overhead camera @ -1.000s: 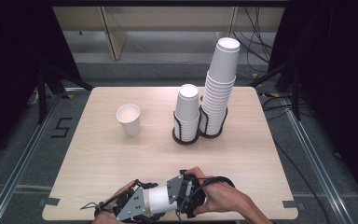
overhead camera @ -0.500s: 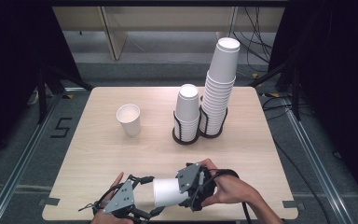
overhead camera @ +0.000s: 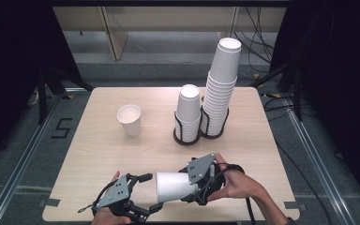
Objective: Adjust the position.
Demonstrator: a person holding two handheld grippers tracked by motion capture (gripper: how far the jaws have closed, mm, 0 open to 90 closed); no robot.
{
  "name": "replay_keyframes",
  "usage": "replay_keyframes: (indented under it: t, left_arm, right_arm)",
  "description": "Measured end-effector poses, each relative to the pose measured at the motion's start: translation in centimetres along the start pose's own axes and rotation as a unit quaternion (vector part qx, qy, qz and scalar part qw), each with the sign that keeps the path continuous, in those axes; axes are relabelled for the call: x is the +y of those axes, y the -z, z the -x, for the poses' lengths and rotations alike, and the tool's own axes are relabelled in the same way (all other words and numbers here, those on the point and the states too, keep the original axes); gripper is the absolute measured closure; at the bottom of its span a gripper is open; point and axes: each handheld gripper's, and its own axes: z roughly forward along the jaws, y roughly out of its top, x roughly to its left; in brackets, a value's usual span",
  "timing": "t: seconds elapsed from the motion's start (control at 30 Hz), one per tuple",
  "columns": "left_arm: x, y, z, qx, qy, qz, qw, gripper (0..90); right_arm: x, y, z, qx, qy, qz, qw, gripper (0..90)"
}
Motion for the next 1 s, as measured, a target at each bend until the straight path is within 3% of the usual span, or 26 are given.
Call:
replay_keyframes:
  t: [0.03, 0.1, 0.27, 0.33, 0.47, 0.6, 0.73, 0.8, 1.0]
  left_arm:
    - [-0.1, -0.2, 0.0, -0.005, 0.002, 0.009, 0.9999, 4.6]
    - [0.0, -0.2, 0.2, -0.001, -0.003, -0.002, 1.0000, 4.4]
    - [0.0, -0.4, 0.3, -0.002, 0.002, 0.004, 1.0000, 3.2]
    - [0.1, -0.5, 0.3, -0.003, 0.004, 0.009, 0.9999, 2.2]
    - [0.0, -0.5, 0.3, -0.011, 0.004, 0.031, 0.9995, 3.0]
    - [0.2, -0.2, 0.4, -0.008, -0.002, 0.020, 0.9998, 8.3]
    - [0.3, -0.3, 0.5, -0.012, -0.015, 0.028, 0.9994, 12.0]
    - [0.3, -0.2, 0.7, -0.006, -0.027, 0.013, 0.9995, 13.1]
    - [0.5, -0.1, 0.8, -0.003, -0.029, 0.006, 0.9996, 13.9]
  right_arm:
    - [0.0, -0.1, 0.0, 0.002, 0.003, 0.003, 1.0000, 24.0]
    - [0.1, 0.0, 0.0, -0.001, 0.006, 0.002, 1.0000, 24.0]
    - [0.3, -0.3, -0.2, 0.007, 0.001, 0.009, 0.9999, 24.0]
    - [0.3, -0.6, -0.1, 0.007, 0.007, 0.012, 0.9999, 23.9]
    - [0.5, -0.7, -0.3, 0.014, -0.005, 0.013, 0.9998, 23.9]
    - [0.4, -1.1, -0.3, 0.014, -0.008, 0.012, 0.9998, 24.2]
    - [0.1, -1.3, -0.2, 0.016, -0.007, 0.011, 0.9998, 24.9]
    - [0.1, -1.6, -0.3, 0.019, -0.006, 0.004, 0.9998, 25.0]
    - [-0.1, -2.1, -0.2, 0.024, -0.017, 0.000, 0.9996, 24.1]
